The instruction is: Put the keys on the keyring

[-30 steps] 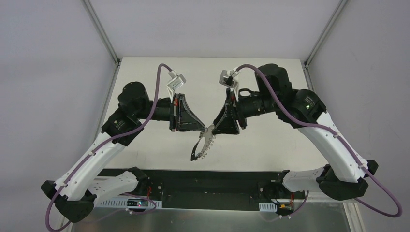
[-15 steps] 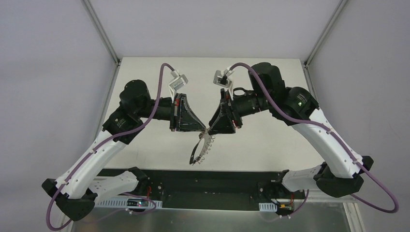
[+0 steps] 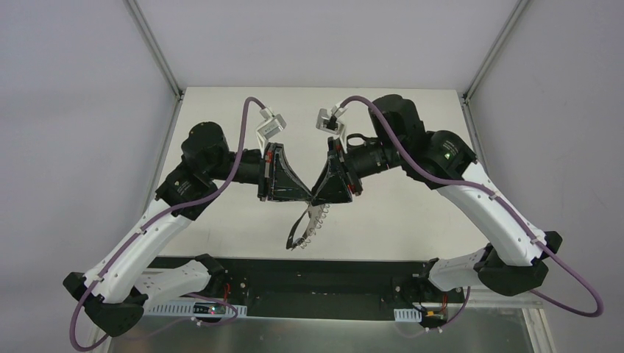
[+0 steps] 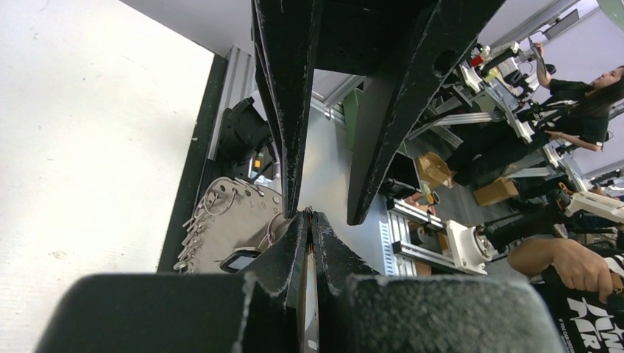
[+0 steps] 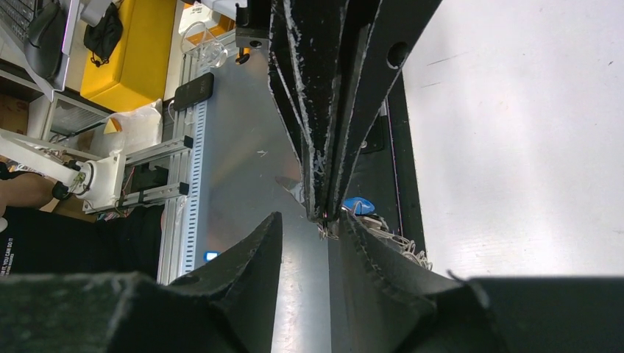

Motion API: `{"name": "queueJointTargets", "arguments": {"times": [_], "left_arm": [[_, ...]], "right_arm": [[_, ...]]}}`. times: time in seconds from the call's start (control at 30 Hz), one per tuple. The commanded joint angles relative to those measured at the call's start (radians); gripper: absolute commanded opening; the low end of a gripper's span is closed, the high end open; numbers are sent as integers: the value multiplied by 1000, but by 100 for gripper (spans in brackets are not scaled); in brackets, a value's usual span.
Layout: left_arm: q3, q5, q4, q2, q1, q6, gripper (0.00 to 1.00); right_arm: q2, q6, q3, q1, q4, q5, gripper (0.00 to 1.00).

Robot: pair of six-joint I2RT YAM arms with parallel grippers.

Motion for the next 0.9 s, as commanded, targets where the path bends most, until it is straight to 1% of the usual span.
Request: {"name": "queueJointTargets", "arguments": {"times": [0.0, 0.17, 0.53, 0.8, 0.87], "left_arm": [[48, -15, 21, -30, -1, 45, 0], [53, -30, 2, -45, -1, 63, 0], [61, -44, -10, -48, -1, 67, 0], [62, -72, -20, -57, -1, 83, 0], [65, -89, -27, -61, -1, 87, 0]], "right_arm": [[5, -20, 40, 22, -22, -12, 36], [-6, -30, 21, 38, -46, 12, 33], [-13, -23, -7, 64, -24, 19, 29], [0, -38, -7, 79, -33, 29, 10], [-4, -44, -9, 83, -35, 33, 0]]}}
